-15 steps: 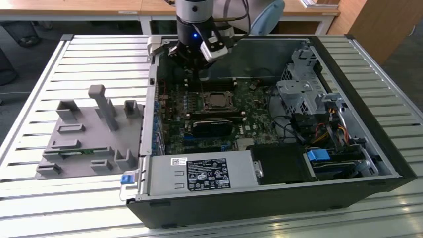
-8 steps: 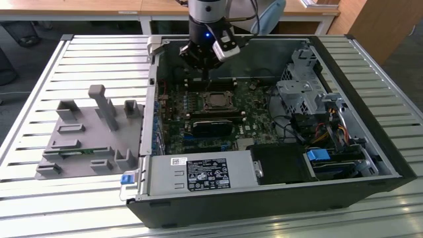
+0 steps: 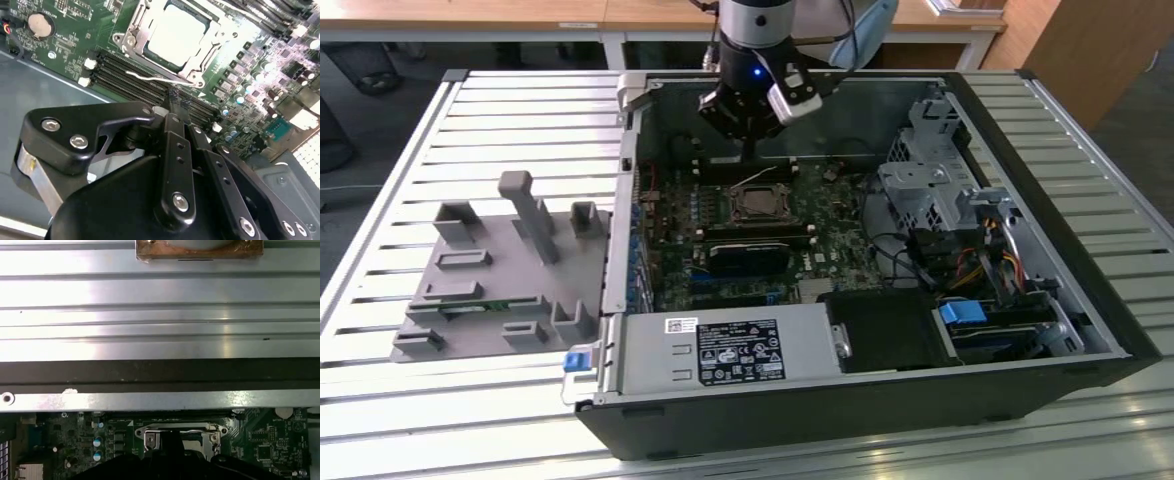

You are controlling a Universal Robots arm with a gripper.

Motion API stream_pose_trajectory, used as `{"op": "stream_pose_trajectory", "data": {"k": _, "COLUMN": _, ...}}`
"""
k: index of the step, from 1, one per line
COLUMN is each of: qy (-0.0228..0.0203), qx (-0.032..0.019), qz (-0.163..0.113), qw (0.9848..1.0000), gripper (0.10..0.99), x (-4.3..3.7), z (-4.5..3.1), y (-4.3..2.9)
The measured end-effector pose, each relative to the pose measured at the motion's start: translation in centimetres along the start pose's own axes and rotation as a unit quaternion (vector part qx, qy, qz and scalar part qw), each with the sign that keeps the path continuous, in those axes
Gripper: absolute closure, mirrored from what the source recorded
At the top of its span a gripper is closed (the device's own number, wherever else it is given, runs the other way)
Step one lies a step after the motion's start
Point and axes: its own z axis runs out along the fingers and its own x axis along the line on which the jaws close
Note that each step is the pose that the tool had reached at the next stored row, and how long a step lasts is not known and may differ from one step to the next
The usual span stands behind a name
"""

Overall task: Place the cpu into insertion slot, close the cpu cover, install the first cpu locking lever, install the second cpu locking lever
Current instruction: 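Install the first cpu locking lever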

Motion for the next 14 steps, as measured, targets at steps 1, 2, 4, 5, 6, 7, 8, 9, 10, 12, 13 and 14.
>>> {"op": "stream_pose_trajectory", "data": {"k": 1, "qy": 0.0000, "qx": -0.0007, "qz": 0.000, "qw": 1.0000, "gripper": 0.980, "x": 0.00, "z": 0.02, "y": 0.00}}
{"op": "stream_pose_trajectory", "data": {"k": 2, "qy": -0.0001, "qx": -0.0008, "qz": 0.000, "qw": 1.0000, "gripper": 0.980, "x": 0.00, "z": 0.06, "y": 0.00}}
{"op": "stream_pose_trajectory", "data": {"k": 4, "qy": -0.0013, "qx": -0.0008, "qz": 0.000, "qw": 1.0000, "gripper": 0.980, "x": 0.00, "z": 0.16, "y": -0.01}}
{"op": "stream_pose_trajectory", "data": {"k": 5, "qy": -0.0018, "qx": -0.0008, "qz": 0.000, "qw": 1.0000, "gripper": 0.980, "x": 0.00, "z": 0.23, "y": -0.02}}
{"op": "stream_pose_trajectory", "data": {"k": 6, "qy": -0.0019, "qx": -0.0008, "qz": 0.000, "qw": 1.0000, "gripper": 0.980, "x": -0.03, "z": 0.33, "y": -0.02}}
{"op": "stream_pose_trajectory", "data": {"k": 7, "qy": -0.0020, "qx": -0.0008, "qz": 0.000, "qw": 1.0000, "gripper": 0.980, "x": -0.11, "z": 0.43, "y": -0.02}}
{"op": "stream_pose_trajectory", "data": {"k": 8, "qy": -0.0020, "qx": -0.0008, "qz": 0.000, "qw": 1.0000, "gripper": 0.980, "x": -0.26, "z": 0.51, "y": -0.01}}
{"op": "stream_pose_trajectory", "data": {"k": 9, "qy": -0.0019, "qx": -0.0008, "qz": 0.000, "qw": 1.0000, "gripper": 0.980, "x": -0.45, "z": 0.58, "y": 0.00}}
{"op": "stream_pose_trajectory", "data": {"k": 10, "qy": -0.0019, "qx": -0.0008, "qz": 0.000, "qw": 1.0000, "gripper": 0.980, "x": -0.62, "z": 0.66, "y": 0.00}}
{"op": "stream_pose_trajectory", "data": {"k": 12, "qy": -0.0020, "qx": -0.0008, "qz": 0.000, "qw": 1.0000, "gripper": 0.980, "x": -0.89, "z": 0.88, "y": 0.01}}
{"op": "stream_pose_trajectory", "data": {"k": 13, "qy": -0.0019, "qx": -0.0008, "qz": 0.000, "qw": 1.0000, "gripper": 0.980, "x": -0.99, "z": 0.98, "y": 0.02}}
{"op": "stream_pose_trajectory", "data": {"k": 14, "qy": -0.0019, "qx": -0.0008, "qz": 0.000, "qw": 1.0000, "gripper": 0.980, "x": -1.09, "z": 1.08, "y": 0.02}}
